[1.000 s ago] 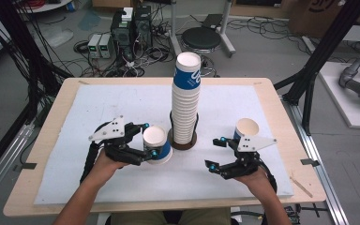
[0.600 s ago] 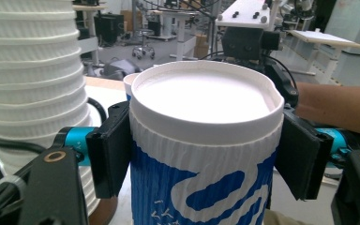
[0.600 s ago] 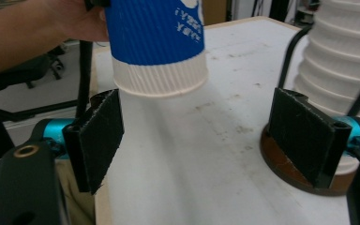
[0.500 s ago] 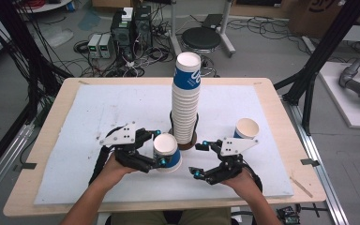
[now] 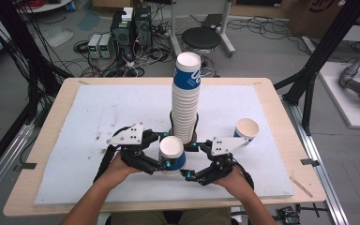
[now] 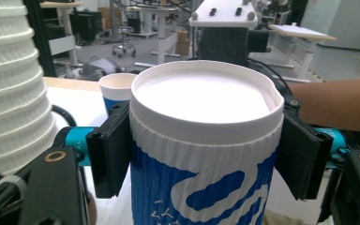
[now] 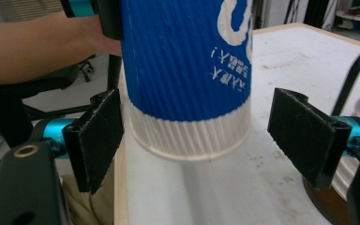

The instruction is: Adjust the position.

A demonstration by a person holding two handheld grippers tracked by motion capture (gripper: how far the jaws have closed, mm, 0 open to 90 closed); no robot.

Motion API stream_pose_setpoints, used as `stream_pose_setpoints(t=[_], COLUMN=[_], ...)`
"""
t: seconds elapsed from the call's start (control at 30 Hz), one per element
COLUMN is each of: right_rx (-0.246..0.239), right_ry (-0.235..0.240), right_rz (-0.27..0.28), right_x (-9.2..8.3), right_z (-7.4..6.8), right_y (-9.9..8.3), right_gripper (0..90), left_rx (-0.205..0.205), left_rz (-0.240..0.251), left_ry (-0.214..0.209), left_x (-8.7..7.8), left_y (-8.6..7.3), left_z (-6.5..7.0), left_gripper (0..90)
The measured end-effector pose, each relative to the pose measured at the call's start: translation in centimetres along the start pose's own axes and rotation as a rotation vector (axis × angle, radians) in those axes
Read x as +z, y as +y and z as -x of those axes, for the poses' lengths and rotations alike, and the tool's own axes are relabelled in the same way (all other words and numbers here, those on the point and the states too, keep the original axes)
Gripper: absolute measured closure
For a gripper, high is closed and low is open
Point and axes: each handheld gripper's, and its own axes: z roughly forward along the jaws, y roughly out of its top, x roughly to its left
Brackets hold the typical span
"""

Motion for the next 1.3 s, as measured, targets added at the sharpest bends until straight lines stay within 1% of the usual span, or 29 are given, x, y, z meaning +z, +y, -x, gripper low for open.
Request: stream_pose_setpoints(t=[0.1, 0.2, 0.27, 0.37, 0.43, 0.47, 0.5, 0.6, 0.7, 0.8, 0.83, 0.9, 0.93, 0.97, 1.0, 1.03, 1.13, 1.2, 1.3], right_rx=[-0.004, -0.005, 0.003, -0.004, 0.002, 0.007, 0.002, 0.000, -0.008, -0.014, -0.023, -0.036, -0.034, -0.039, -0.038, -0.038, -0.044, -0.057, -0.072], right_ry=[0.018, 0.026, 0.053, 0.051, 0.068, 0.070, 0.068, 0.076, 0.074, 0.071, 0.066, 0.056, 0.054, 0.051, 0.047, 0.053, 0.044, 0.030, 0.004], right_rz=[0.005, 0.014, 0.018, 0.019, 0.011, 0.010, 0.010, 0.019, 0.025, 0.011, 0.002, -0.006, -0.010, -0.021, -0.031, -0.041, -0.059, -0.074, -0.103], right_x=[0.4, 0.7, 0.9, 1.3, 1.6, 1.6, 1.7, 1.7, 1.6, 1.5, 1.4, 1.4, 1.3, 1.3, 1.2, 1.2, 1.0, 0.7, 0.4], right_z=[0.1, 0.1, 0.1, 0.1, 0.1, 0.0, 0.1, 0.1, 0.2, 0.1, 0.2, 0.2, 0.2, 0.2, 0.2, 0.3, 0.3, 0.4, 0.4], right_y=[0.0, 0.1, 0.1, 0.1, 0.1, 0.0, 0.0, 0.0, 0.0, 0.1, 0.1, 0.2, 0.2, 0.3, 0.3, 0.3, 0.3, 0.5, 0.8], right_gripper=[19.1, 19.1, 19.1, 19.0, 19.0, 19.0, 19.0, 19.1, 20.9, 24.0, 25.1, 26.2, 26.4, 26.7, 26.9, 27.0, 27.4, 27.6, 27.7], left_rx=[0.002, 0.009, 0.009, 0.012, 0.014, 0.016, 0.012, 0.019, 0.022, 0.025, 0.024, 0.016, 0.015, 0.016, -0.001, -0.019, -0.039, -0.037, -0.036], left_rz=[0.001, -0.001, 0.002, 0.005, 0.008, 0.011, 0.016, 0.020, 0.021, 0.018, 0.018, 0.016, 0.012, 0.010, 0.006, 0.003, -0.014, -0.035, -0.042], left_ry=[-0.019, -0.033, -0.045, -0.059, -0.063, -0.061, -0.063, -0.066, -0.063, -0.055, -0.054, -0.049, -0.039, -0.016, -0.001, 0.000, 0.000, 0.005, 0.016], left_x=[0.3, 0.6, 0.8, 1.1, 1.1, 1.1, 1.1, 0.9, 0.9, 0.9, 0.9, 0.9, 0.9, 0.9, 0.9, 0.8, 0.4, 0.0, -0.8], left_y=[0.0, 0.0, 0.0, 0.1, 0.1, 0.2, 0.2, 0.2, 0.2, 0.2, 0.2, 0.1, 0.1, 0.1, 0.1, 0.1, 0.0, -0.1, -0.2], left_z=[0.0, 0.0, 0.0, 0.0, 0.0, 0.0, 0.0, 0.0, 0.0, 0.0, 0.1, 0.0, 0.1, 0.1, 0.1, 0.0, 0.0, -0.1, -0.2], left_gripper=[28.5, 28.6, 28.7, 28.8, 28.8, 28.9, 28.9, 28.9, 29.3, 30.0, 30.2, 30.0, 29.7, 27.8, 22.0, 15.4, 14.1, 14.1, 14.1])
